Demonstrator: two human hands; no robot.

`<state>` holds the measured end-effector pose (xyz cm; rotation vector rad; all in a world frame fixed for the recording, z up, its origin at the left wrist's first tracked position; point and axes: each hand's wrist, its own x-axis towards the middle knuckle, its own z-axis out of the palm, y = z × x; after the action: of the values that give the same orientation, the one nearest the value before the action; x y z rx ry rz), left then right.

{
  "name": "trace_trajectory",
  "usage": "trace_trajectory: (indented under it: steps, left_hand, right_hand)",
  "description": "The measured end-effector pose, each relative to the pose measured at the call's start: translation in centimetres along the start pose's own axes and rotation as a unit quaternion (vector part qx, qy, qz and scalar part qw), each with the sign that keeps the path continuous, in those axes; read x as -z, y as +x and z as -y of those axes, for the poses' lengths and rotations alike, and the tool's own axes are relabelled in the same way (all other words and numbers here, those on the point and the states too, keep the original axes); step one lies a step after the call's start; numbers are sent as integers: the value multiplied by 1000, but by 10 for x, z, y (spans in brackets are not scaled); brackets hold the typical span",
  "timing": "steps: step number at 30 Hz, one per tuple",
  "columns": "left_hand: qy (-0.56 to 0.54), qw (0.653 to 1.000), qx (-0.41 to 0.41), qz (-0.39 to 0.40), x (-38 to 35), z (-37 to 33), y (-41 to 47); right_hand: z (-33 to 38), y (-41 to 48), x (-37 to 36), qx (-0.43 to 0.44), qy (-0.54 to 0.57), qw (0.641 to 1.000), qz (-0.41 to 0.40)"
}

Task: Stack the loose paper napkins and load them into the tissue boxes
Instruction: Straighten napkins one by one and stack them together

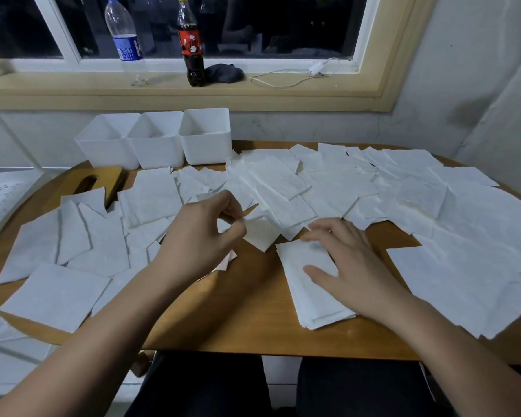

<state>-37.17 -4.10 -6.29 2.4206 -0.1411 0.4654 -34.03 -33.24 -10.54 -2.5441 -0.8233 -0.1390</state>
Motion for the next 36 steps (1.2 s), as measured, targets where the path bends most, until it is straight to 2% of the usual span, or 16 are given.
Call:
trace_trajectory:
  steps: [3, 6, 9, 11, 13, 14, 16, 19, 22, 27, 31, 36]
  left_hand:
    - [-62, 998, 22, -6, 11, -14, -1]
    - [-137, 989, 43, 25, 17, -31, -3]
    - [-205, 973, 73, 72, 17, -44, -5]
    - [-239, 961, 99, 101, 13, -45, -5]
    - [-264, 948, 124, 128, 8, -43, -4]
    - [-274, 942, 133, 142, 6, -42, -3]
    - [-292, 930, 149, 167, 1, -41, -2]
    - [-309, 918, 167, 183, -5, -40, 1]
    - [-316, 913, 182, 185, -10, -36, 5]
    - [-240, 935, 159, 207, -20, -27, 5]
    - [-118, 963, 140, 198, -35, -15, 7]
    - [-31, 972, 114, 202, -47, -8, 10]
  right_hand:
    - [-1, -15, -7, 25, -6, 1000, 17]
    - [6, -15, -13, 26, 19, 999, 32]
    - [18, -11, -12, -39, 125, 991, 22]
    - [21, -9, -7, -99, 215, 971, -39]
    - [22, -7, -1, -137, 329, 929, -97]
    - [24, -7, 3, -145, 387, 905, -97]
    - [27, -9, 9, -135, 458, 877, -59]
    - [34, -16, 18, -120, 493, 861, 24]
    - [32, -22, 21, -137, 483, 862, 74]
    - [32, -30, 21, -176, 456, 870, 69]
    - [30, -29, 18, -209, 345, 910, 92]
    - [31, -32, 13, -213, 250, 939, 104]
